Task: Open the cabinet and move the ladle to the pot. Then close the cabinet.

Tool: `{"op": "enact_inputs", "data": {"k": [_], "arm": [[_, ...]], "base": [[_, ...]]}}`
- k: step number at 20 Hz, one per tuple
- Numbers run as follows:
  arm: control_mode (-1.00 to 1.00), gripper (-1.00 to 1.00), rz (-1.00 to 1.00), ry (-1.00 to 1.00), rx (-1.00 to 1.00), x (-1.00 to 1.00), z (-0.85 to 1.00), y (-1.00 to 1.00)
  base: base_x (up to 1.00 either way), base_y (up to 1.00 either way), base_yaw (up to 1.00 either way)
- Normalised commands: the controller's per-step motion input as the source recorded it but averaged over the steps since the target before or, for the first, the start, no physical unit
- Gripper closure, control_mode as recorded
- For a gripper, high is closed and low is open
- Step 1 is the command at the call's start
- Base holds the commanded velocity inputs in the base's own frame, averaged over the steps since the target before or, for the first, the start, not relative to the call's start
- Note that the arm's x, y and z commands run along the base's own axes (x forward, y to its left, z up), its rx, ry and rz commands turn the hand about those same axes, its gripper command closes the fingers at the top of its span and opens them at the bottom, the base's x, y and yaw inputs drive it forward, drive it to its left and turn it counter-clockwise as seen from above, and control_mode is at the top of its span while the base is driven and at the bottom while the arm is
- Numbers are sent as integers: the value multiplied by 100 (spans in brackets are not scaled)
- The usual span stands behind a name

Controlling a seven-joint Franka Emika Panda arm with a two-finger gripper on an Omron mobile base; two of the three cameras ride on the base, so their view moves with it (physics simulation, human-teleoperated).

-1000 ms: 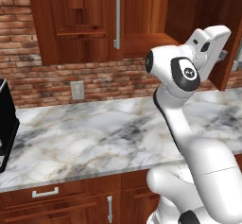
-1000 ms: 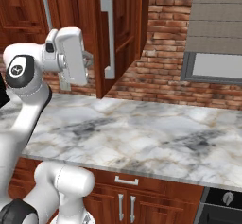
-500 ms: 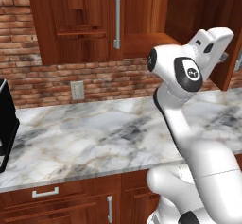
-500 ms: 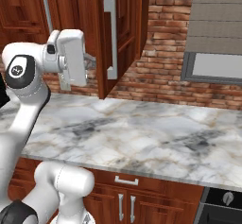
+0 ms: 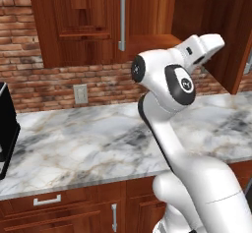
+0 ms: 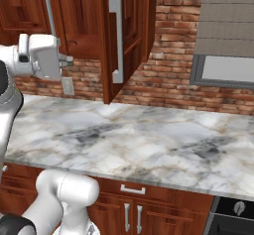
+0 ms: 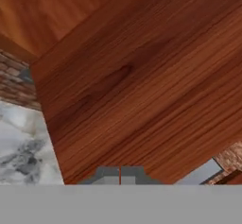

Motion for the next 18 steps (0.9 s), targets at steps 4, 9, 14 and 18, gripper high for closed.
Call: {"op": "enact_inputs", "data": {"k": [4, 9, 14, 18], "arm": [[-100, 100, 23, -40, 0, 9, 0, 72], [-100, 100, 28, -22, 0, 28, 5, 58], [-100, 100, 24, -10, 0, 35, 15, 37], [-100, -100, 18, -4, 0, 34, 12, 45]], "base": [[0, 0, 0], [0, 0, 0], [0, 0, 0], [0, 0, 0]]}}
